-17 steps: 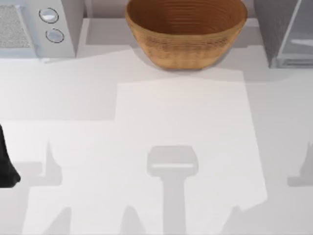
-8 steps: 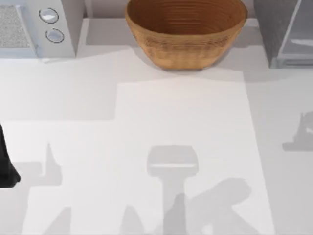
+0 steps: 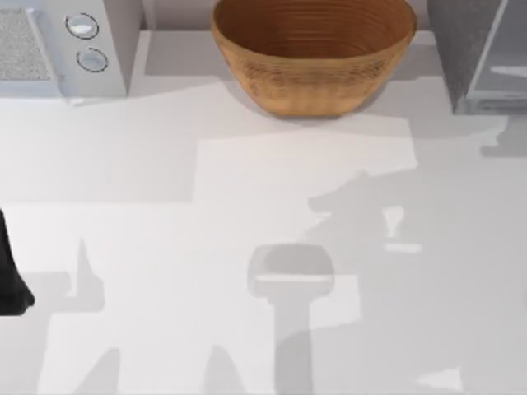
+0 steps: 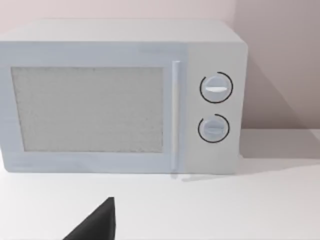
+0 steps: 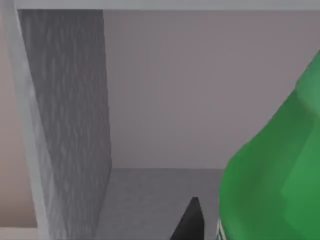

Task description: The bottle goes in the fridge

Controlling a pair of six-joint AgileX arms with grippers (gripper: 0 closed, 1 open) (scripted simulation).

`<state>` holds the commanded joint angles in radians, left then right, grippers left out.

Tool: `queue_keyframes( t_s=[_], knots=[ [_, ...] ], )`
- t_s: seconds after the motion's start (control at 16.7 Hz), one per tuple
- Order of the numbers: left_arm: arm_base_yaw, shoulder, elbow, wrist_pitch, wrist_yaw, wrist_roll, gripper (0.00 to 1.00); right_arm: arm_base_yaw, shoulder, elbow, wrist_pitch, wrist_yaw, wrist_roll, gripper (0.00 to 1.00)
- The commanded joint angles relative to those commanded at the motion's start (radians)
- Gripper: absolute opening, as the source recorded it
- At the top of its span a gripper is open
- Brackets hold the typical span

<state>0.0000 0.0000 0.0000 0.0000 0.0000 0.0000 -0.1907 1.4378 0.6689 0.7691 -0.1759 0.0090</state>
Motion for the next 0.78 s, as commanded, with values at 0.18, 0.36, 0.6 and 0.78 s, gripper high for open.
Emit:
queue_keyframes(
  t_s=[0.18, 0.36, 0.6, 0.78],
  knots=[
    [0.0, 0.0, 0.0, 0.0, 0.0, 0.0, 1.0, -0.037, 0.307, 0.132, 0.151, -0.036, 0.001, 0.01],
    [0.0, 0.0, 0.0, 0.0, 0.0, 0.0, 1.0, -0.066, 0.523, 0.235, 0.27, -0.064, 0.003, 0.01],
    [0.0, 0.0, 0.0, 0.0, 0.0, 0.0, 1.0, -0.087, 0.664, 0.309, 0.355, -0.083, 0.006, 0.01],
    [0.0, 0.0, 0.0, 0.0, 0.0, 0.0, 1.0, -0.088, 0.672, 0.314, 0.36, -0.085, 0.006, 0.01]
  ],
)
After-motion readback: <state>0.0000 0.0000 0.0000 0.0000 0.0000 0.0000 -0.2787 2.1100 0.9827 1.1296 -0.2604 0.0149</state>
